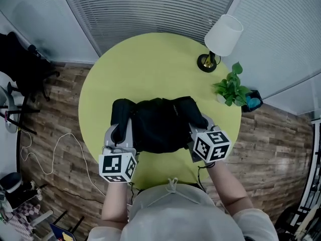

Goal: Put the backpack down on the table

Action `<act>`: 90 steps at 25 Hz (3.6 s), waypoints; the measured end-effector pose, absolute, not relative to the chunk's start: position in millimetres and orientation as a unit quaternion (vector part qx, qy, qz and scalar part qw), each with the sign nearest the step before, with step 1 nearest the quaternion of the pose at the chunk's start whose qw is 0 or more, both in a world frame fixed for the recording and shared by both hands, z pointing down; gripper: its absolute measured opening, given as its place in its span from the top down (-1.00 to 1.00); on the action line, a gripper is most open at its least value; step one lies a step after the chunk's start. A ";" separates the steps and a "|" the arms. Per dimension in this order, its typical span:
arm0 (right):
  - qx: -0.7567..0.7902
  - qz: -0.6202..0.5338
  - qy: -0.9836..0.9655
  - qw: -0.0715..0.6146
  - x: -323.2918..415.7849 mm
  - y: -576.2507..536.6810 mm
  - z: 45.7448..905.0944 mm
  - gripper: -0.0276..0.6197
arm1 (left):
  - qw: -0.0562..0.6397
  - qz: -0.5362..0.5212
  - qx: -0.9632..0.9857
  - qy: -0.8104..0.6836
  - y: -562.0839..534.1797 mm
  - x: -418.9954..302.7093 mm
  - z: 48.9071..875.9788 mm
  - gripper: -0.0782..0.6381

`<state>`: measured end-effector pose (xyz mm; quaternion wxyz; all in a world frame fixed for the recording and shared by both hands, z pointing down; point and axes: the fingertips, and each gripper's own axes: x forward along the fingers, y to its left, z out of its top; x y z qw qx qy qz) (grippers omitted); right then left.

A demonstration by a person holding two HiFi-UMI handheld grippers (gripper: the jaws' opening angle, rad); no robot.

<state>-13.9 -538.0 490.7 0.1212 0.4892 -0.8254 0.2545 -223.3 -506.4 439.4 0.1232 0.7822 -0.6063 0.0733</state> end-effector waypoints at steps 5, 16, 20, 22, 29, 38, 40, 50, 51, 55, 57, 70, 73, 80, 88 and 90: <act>0.482 0.268 -0.825 0.125 -16.6 -542.6 508.5 0.81 | 0.133 0.090 0.776 -0.610 -512.2 -223.4 455.8 0.73; 0.490 0.289 -0.813 0.125 -12.7 -542.9 525.7 0.79 | 0.135 0.089 0.774 -0.613 -516.3 -225.6 472.4 0.72; 0.498 0.287 -0.807 0.137 -13.3 -540.0 533.8 0.78 | 0.129 0.095 0.780 -0.605 -512.7 -224.5 478.2 0.70; 0.501 0.276 -0.807 0.145 -12.2 -539.5 539.6 0.78 | 0.134 0.087 0.781 -0.603 -512.2 -223.9 484.5 0.69; 0.498 0.258 -0.811 0.163 -7.5 -533.5 558.2 0.56 | 0.160 0.038 0.788 -0.593 -510.4 -223.2 505.1 0.59; 0.542 0.224 -0.792 0.169 5.0 -530.2 557.1 0.00 | 0.179 0.028 0.782 -0.596 -508.0 -227.7 517.0 0.07; 0.548 0.223 -0.789 0.165 6.8 -527.0 555.6 -0.01 | 0.175 0.028 0.782 -0.598 -506.1 -229.2 515.4 0.01; 0.588 0.186 -0.774 0.140 23.8 -494.3 522.1 0.00 | 0.149 -0.005 0.778 -0.610 -475.9 -238.9 481.6 0.10; 0.595 0.178 -0.772 0.135 25.4 -488.5 514.9 0.02 | 0.145 -0.011 0.780 -0.608 -470.7 -239.0 475.3 0.15; 0.609 0.142 -0.771 0.119 22.3 -459.0 486.4 0.20 | 0.132 -0.021 0.796 -0.590 -443.1 -236.4 454.1 0.34; 0.609 0.135 -0.773 0.111 19.3 -444.5 478.8 0.31 | 0.125 -0.021 0.805 -0.579 -428.1 -232.1 449.5 0.43; 0.608 0.136 -0.777 0.091 -3.2 -375.6 475.2 0.91 | 0.116 0.019 0.817 -0.564 -373.2 -227.8 453.6 0.76; 0.599 0.133 -0.784 0.098 -9.9 -371.5 477.4 0.91 | 0.099 0.024 0.819 -0.565 -369.8 -226.3 449.2 0.76; 0.582 0.142 -0.794 0.103 -15.7 -375.2 480.0 0.91 | 0.091 0.019 0.822 -0.562 -372.7 -219.8 440.5 0.76; 0.574 0.137 -0.799 0.112 -15.0 -386.3 477.2 0.91 | 0.086 0.024 0.825 -0.559 -378.3 -209.0 438.6 0.76; 0.573 0.137 -0.800 0.115 -17.7 -387.3 478.4 0.91 | 0.085 0.025 0.824 -0.560 -378.9 -211.3 438.7 0.76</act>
